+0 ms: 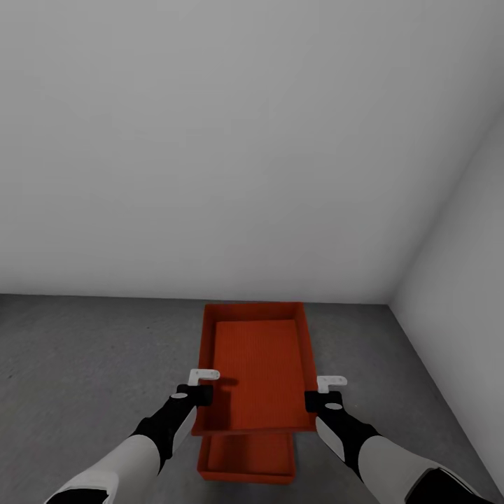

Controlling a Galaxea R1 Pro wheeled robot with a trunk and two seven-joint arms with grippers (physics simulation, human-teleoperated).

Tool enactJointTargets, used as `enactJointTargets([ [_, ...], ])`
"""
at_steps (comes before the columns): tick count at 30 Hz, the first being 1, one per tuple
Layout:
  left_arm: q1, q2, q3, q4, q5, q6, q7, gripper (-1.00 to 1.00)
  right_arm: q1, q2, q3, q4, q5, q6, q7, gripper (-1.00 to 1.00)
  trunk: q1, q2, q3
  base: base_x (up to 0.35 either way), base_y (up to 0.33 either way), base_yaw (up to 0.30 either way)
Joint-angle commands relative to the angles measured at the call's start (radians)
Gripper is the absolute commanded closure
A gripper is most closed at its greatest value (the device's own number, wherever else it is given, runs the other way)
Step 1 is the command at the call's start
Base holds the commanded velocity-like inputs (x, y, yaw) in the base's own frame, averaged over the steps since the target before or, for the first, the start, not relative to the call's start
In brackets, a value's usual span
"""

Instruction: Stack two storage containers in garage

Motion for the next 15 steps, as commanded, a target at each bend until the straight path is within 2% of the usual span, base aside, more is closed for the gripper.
enactJointTargets([
  [1,0.001,-0.006,-0.029,0.011,0.005,0.006,0.007,1.00,-0.002,0.000,-0.004,-0.001,0.010,-0.003,-0.021,1.00,0.004,-0.008,-0.004,0.000,0.000,0.000],
  [15,0.001,-0.006,-0.029,0.011,0.005,0.013,0.009,1.00,-0.002,0.001,-0.004,-0.001,0.010,-0.003,-0.021,1.00,0.058,-0.106,-0.048,0.000,0.000,0.000],
])
